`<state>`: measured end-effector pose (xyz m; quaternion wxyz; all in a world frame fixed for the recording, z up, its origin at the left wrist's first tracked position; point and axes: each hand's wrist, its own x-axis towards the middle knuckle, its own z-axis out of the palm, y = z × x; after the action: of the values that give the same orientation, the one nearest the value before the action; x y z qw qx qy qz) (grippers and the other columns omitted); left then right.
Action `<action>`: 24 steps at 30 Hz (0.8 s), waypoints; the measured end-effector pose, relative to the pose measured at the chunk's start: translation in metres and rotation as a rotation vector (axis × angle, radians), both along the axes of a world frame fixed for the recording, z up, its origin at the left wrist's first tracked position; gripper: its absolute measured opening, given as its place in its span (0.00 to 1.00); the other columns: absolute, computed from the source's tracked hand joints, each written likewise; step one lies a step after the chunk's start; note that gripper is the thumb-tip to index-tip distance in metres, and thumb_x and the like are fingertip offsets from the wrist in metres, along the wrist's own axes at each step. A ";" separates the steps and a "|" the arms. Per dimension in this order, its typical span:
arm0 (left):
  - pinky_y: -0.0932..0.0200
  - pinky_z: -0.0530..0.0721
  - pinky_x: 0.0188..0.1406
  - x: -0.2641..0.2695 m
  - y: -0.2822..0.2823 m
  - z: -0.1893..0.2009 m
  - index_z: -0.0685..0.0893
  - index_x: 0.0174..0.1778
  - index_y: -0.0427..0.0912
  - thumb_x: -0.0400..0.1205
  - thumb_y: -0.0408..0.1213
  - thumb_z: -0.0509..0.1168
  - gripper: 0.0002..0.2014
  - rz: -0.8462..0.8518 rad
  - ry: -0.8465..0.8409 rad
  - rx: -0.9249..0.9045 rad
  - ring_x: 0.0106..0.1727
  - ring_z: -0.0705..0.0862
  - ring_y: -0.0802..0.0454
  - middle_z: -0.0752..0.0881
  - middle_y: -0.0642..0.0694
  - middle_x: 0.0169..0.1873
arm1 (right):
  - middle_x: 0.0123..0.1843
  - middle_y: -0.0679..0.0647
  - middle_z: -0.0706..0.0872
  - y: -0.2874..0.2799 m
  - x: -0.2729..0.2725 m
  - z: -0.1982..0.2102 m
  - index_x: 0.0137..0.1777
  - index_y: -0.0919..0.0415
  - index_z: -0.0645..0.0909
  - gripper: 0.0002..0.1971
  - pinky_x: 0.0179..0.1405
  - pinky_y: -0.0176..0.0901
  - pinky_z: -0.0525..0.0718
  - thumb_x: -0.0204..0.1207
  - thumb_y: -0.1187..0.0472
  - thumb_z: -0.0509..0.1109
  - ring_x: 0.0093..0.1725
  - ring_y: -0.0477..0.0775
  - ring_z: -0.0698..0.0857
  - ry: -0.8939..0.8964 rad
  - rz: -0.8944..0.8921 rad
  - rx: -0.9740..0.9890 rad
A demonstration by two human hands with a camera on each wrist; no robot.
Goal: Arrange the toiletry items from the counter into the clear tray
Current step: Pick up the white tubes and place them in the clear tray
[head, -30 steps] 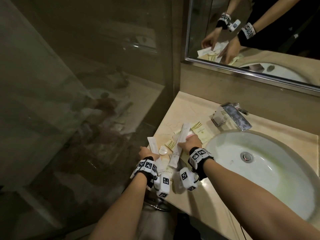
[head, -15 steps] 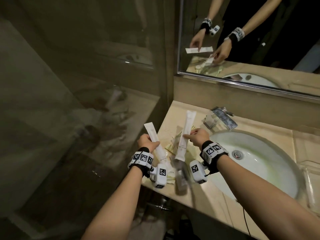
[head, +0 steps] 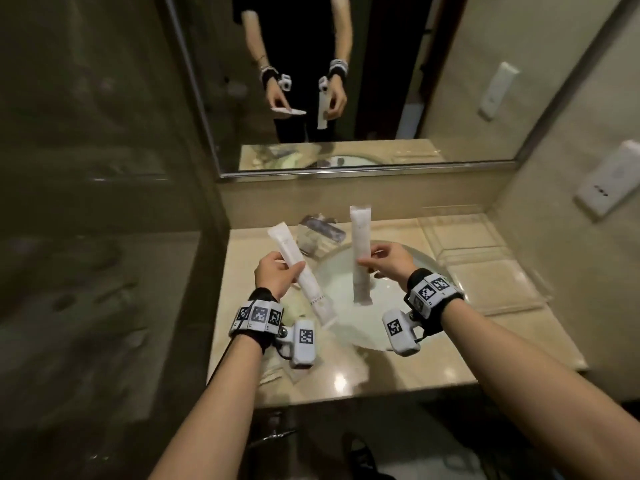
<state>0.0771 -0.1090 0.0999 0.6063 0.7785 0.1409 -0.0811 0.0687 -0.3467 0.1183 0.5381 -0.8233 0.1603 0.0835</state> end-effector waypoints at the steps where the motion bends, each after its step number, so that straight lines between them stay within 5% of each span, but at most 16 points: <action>1: 0.43 0.89 0.53 0.002 -0.014 0.001 0.82 0.48 0.35 0.73 0.33 0.76 0.12 -0.028 -0.003 -0.022 0.46 0.89 0.38 0.89 0.31 0.48 | 0.40 0.60 0.87 -0.018 -0.005 0.002 0.42 0.62 0.80 0.09 0.31 0.40 0.81 0.71 0.66 0.79 0.33 0.52 0.84 -0.001 -0.029 -0.017; 7: 0.60 0.89 0.36 0.015 -0.092 0.000 0.82 0.60 0.28 0.75 0.31 0.74 0.19 -0.170 -0.037 -0.059 0.47 0.89 0.39 0.89 0.32 0.50 | 0.44 0.63 0.91 -0.115 -0.024 0.006 0.51 0.69 0.83 0.13 0.31 0.43 0.85 0.71 0.65 0.80 0.33 0.54 0.87 -0.041 -0.188 -0.123; 13: 0.52 0.89 0.45 0.034 -0.178 -0.015 0.80 0.60 0.27 0.76 0.30 0.72 0.18 -0.242 -0.011 -0.076 0.44 0.88 0.42 0.88 0.30 0.52 | 0.38 0.58 0.89 -0.217 -0.016 -0.001 0.46 0.63 0.82 0.07 0.28 0.41 0.84 0.73 0.66 0.78 0.31 0.53 0.87 -0.062 -0.231 -0.182; 18: 0.42 0.89 0.53 0.051 -0.254 -0.037 0.82 0.54 0.33 0.76 0.32 0.73 0.13 -0.207 0.040 -0.047 0.46 0.90 0.39 0.89 0.35 0.48 | 0.43 0.54 0.88 -0.304 0.013 -0.026 0.50 0.56 0.82 0.07 0.32 0.43 0.85 0.76 0.63 0.76 0.34 0.54 0.88 -0.040 -0.127 -0.327; 24: 0.54 0.87 0.40 0.056 -0.333 -0.067 0.81 0.60 0.29 0.79 0.32 0.69 0.15 -0.132 0.139 -0.002 0.44 0.87 0.40 0.88 0.31 0.51 | 0.50 0.55 0.91 -0.364 0.033 -0.064 0.54 0.52 0.83 0.06 0.50 0.53 0.88 0.79 0.59 0.70 0.45 0.56 0.88 0.067 0.208 -0.640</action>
<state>0.1333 -0.4424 0.0332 0.5892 0.7779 0.1308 -0.1751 0.1021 -0.7105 0.0540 0.2353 -0.9592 0.1113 0.1105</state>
